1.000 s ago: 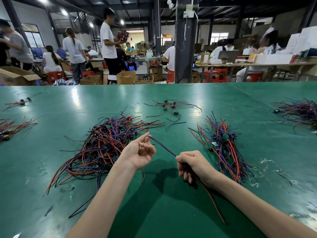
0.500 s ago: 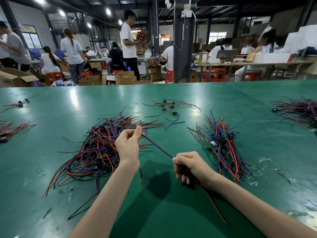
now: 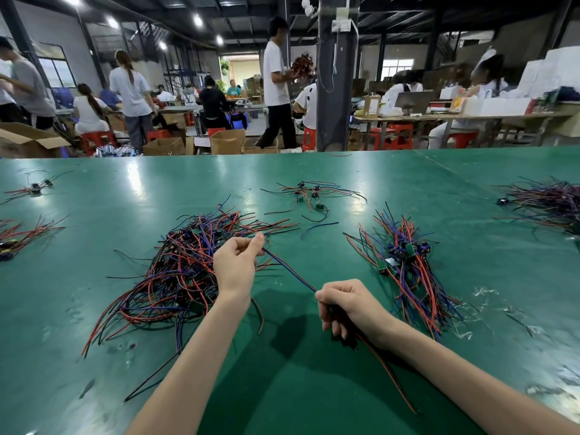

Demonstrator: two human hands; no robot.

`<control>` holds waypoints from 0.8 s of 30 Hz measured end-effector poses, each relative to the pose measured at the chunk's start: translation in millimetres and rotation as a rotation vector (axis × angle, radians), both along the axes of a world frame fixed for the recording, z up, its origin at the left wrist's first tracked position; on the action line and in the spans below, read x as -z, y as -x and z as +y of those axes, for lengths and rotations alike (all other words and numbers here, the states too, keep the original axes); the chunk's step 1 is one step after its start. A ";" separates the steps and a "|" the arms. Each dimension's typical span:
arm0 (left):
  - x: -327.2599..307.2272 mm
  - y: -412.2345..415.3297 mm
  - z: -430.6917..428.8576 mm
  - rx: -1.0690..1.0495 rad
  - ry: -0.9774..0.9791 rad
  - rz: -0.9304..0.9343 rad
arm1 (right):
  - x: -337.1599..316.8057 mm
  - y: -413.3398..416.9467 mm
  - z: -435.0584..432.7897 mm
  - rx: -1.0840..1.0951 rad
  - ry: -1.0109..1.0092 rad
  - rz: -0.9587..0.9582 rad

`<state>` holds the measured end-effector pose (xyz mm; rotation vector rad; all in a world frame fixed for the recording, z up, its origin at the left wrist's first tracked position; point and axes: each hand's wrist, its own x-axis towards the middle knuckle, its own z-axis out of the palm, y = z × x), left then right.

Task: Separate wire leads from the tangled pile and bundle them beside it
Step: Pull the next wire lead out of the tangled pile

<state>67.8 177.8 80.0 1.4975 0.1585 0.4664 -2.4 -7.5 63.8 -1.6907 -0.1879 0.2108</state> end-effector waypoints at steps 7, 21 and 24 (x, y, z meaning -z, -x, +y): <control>-0.1 1.9 -7.5 0.190 0.121 0.048 | 3.0 -0.8 1.0 0.028 -0.034 0.000; 8.6 27.3 -36.8 0.658 -0.014 0.171 | 4.3 -1.9 1.4 0.071 -0.062 0.005; 8.2 28.9 -37.0 0.683 0.007 0.206 | 4.4 -1.9 1.1 0.067 -0.065 0.004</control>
